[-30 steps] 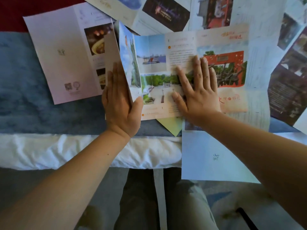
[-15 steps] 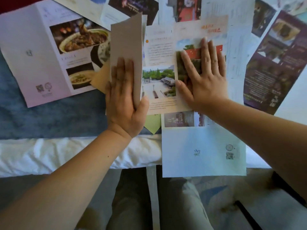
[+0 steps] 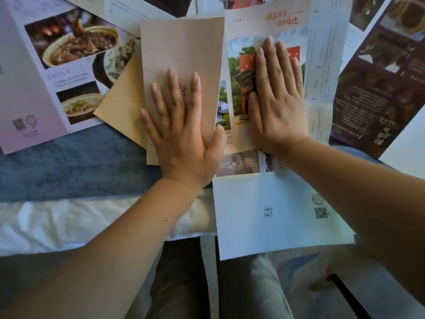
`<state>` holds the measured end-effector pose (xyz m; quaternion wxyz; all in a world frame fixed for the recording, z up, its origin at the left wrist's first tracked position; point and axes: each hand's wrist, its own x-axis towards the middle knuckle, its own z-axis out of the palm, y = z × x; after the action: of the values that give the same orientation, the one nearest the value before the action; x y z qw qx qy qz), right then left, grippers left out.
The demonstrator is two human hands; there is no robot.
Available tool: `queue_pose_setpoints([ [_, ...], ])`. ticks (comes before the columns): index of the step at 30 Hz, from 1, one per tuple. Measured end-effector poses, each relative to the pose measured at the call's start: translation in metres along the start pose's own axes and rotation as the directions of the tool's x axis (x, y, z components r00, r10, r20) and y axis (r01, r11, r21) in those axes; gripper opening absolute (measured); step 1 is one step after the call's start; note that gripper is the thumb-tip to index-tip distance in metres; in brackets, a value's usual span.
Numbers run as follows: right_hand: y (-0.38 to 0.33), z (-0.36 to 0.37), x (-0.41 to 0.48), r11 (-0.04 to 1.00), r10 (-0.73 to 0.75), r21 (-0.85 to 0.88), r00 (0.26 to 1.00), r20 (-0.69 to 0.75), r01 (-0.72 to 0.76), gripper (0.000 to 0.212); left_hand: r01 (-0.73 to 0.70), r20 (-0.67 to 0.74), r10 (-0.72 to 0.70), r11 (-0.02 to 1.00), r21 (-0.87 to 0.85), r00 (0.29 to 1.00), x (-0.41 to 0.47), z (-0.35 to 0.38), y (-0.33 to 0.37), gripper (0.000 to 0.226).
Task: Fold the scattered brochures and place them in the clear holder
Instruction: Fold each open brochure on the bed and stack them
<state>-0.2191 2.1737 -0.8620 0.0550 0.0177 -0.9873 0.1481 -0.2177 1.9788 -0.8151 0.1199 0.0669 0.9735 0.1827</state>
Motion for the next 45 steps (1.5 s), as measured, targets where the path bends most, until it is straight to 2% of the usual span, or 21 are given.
queue_pose_setpoints([
  [5, 0.002, 0.003, -0.001, 1.0, -0.008, 0.001, 1.0, -0.016, 0.008, 0.063, 0.073, 0.012, -0.075, 0.99, 0.123, 0.997, 0.007, 0.011, 0.021, 0.086],
  [10, 0.002, 0.007, -0.001, 0.999, 0.0, -0.046, 0.999, -0.035, -0.002, 0.063, 0.094, 0.002, -0.095, 0.989, 0.112, 0.995, 0.018, 0.022, 0.035, 0.076],
  [15, 0.005, 0.012, -0.002, 0.999, -0.014, -0.052, 0.999, -0.049, 0.012, 0.063, 0.038, -0.069, -0.02, 0.96, 0.276, 0.997, 0.016, 0.039, 0.025, 0.061],
  [21, 0.004, 0.012, -0.002, 0.995, 0.0, -0.103, 1.0, -0.028, -0.002, 0.064, 0.018, -0.138, 0.02, 0.963, 0.269, 0.99, 0.019, 0.053, 0.02, 0.06],
  [28, -0.011, -0.002, -0.005, 0.99, 0.071, -0.131, 0.993, 0.091, -0.059, 0.065, -0.037, -0.075, 0.056, 0.97, 0.24, 0.996, 0.018, 0.04, 0.01, 0.062],
  [33, -0.063, 0.0, 0.0, 0.988, 0.132, -0.108, 0.97, 0.202, -0.112, 0.066, -0.052, -0.053, 0.067, 0.966, 0.253, 0.996, 0.014, 0.02, -0.035, 0.062],
  [41, -0.175, 0.036, 0.027, 0.998, -0.021, -0.047, 0.955, 0.296, 0.037, 0.064, 0.067, -0.07, -0.047, 0.94, 0.333, 0.996, -0.004, -0.03, -0.157, 0.063],
  [45, -0.193, 0.042, 0.031, 0.998, -0.003, -0.065, 0.957, 0.291, 0.023, 0.065, 0.103, -0.082, -0.08, 0.936, 0.338, 0.993, -0.008, -0.041, -0.186, 0.07],
])
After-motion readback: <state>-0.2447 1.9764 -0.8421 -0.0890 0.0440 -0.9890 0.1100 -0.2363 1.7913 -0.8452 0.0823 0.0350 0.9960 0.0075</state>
